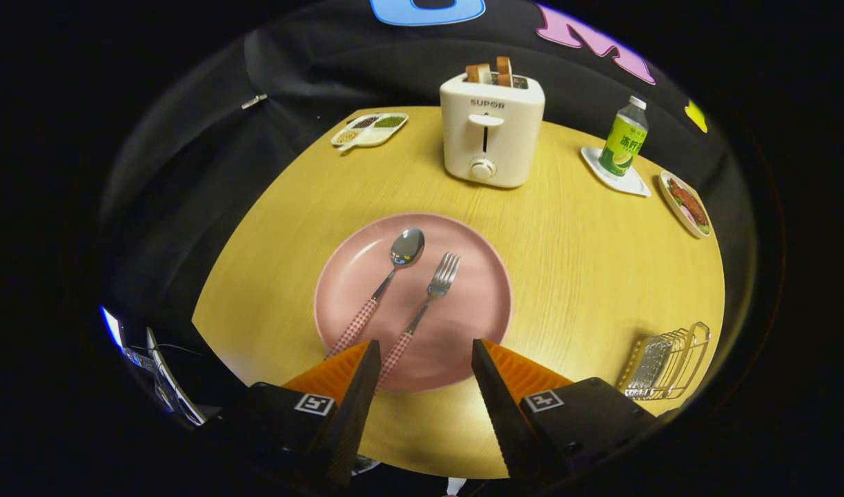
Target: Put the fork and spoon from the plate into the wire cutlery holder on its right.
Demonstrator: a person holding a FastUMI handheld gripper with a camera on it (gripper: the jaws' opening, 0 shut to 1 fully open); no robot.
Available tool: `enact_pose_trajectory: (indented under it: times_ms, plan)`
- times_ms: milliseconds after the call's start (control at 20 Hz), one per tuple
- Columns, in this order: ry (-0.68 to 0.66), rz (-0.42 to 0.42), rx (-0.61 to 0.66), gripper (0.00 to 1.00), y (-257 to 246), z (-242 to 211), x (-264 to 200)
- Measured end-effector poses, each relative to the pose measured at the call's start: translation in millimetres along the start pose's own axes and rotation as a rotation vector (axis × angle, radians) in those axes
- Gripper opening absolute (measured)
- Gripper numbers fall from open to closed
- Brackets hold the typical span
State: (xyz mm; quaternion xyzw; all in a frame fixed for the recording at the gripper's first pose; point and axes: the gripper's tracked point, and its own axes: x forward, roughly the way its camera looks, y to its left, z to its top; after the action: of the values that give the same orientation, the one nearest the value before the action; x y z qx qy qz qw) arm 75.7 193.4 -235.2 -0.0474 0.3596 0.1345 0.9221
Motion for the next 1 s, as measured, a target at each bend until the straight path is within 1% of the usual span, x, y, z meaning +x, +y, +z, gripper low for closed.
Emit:
enact_pose_trajectory:
  times_ms: [100,150,200,300,350,450,650,700,750,950,1000]
  plan:
    - [0.039,0.006,0.009,0.79,3,-4,14]
    - [0.052,0.007,0.017,0.75,4,-5,20]
    - [0.068,0.008,0.026,0.74,5,-6,23]
    - [0.094,0.019,0.054,0.68,9,-7,28]
    - [0.104,0.022,0.069,0.61,10,-8,30]
    - [0.137,0.043,0.107,0.51,15,-12,33]
    - [0.183,0.069,0.139,0.30,19,-20,33]
    - [0.185,0.054,0.155,0.29,13,-19,34]
    - [0.185,0.048,0.170,0.15,10,-16,35]
    - [0.185,0.069,0.207,0.09,0,-14,24]
    - [0.178,0.082,0.217,0.09,-3,-11,18]
